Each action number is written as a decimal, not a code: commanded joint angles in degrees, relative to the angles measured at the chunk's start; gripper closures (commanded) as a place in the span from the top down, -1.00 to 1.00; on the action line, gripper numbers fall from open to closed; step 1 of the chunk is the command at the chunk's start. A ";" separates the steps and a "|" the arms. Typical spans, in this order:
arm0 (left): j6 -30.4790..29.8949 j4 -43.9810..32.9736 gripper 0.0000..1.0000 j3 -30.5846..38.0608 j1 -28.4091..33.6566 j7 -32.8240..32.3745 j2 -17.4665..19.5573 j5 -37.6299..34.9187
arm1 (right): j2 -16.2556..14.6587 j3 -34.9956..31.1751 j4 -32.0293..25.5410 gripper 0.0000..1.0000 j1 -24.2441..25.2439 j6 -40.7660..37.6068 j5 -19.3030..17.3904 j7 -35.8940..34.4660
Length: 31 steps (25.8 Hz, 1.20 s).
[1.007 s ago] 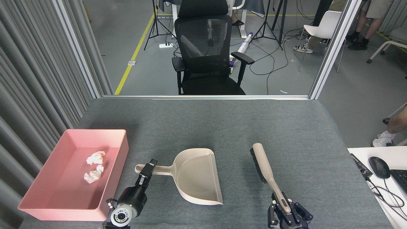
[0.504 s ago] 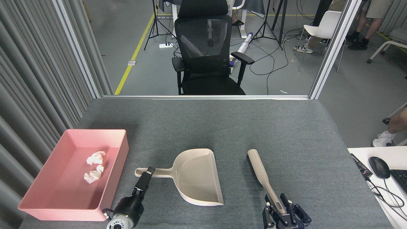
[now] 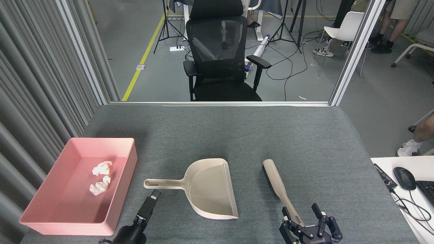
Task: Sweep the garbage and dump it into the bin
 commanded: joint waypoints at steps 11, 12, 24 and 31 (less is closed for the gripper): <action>-6.26 -18.86 0.97 -2.81 9.61 1.59 2.03 -31.81 | 5.59 0.51 -1.92 0.95 -7.87 5.39 7.65 4.76; -6.79 -18.86 0.97 -2.72 9.52 2.03 2.03 -34.36 | 5.86 0.51 -1.65 0.95 -8.84 5.92 9.85 4.76; -6.08 -18.86 0.98 0.61 0.47 8.18 1.85 -46.58 | 11.05 1.22 0.98 0.95 -13.85 6.09 11.34 5.03; -3.10 -12.89 0.98 3.87 0.82 23.39 4.57 -51.41 | 10.87 0.51 1.77 0.95 -14.73 6.18 11.34 4.76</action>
